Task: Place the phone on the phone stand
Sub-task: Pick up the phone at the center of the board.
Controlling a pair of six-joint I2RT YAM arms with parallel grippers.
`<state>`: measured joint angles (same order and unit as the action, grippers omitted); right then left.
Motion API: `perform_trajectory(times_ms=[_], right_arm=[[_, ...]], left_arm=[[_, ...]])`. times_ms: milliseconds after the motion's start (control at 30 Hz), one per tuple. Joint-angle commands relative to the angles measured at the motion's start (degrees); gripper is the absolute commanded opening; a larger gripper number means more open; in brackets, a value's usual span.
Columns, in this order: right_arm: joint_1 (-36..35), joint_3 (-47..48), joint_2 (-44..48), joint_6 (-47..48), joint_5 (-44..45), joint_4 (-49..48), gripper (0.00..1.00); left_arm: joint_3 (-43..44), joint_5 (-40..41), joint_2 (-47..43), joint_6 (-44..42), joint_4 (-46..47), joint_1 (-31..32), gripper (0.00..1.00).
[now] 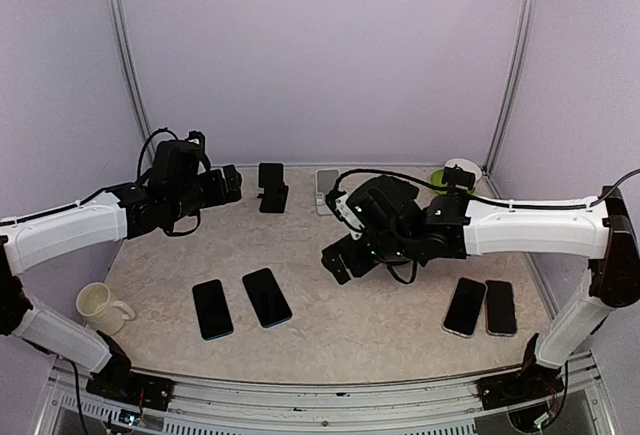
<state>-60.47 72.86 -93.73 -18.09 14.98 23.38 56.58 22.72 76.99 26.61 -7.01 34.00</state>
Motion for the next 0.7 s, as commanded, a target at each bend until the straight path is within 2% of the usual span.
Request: perform_trajectory(times_ms=[0,200,300,500,667], right_arm=[[-0.1,-8.4,7.0,-13.5,7.5,7.2,1.00],[0.4,-16.3,11.9,-30.0,18.1,14.8,1.00],[2.5,-18.9,12.6,-38.5,20.7,20.5,1.00],[10.0,-21.1,13.3,-47.6,19.3,25.8,1.00],[13.4,-24.4,16.9,-51.7,18.9,24.1,1.00]], left_arm=[[-2.0,-0.8,-1.7,0.4,2.7,1.2,0.99],[-4.1,-2.1,-1.7,1.4,4.6,2.0,0.99],[-4.6,-2.4,-1.7,1.6,5.2,2.9,0.99],[-4.8,-1.3,-1.4,1.2,5.4,4.6,0.99],[-5.2,-1.5,-1.3,1.5,6.5,5.1,0.99]])
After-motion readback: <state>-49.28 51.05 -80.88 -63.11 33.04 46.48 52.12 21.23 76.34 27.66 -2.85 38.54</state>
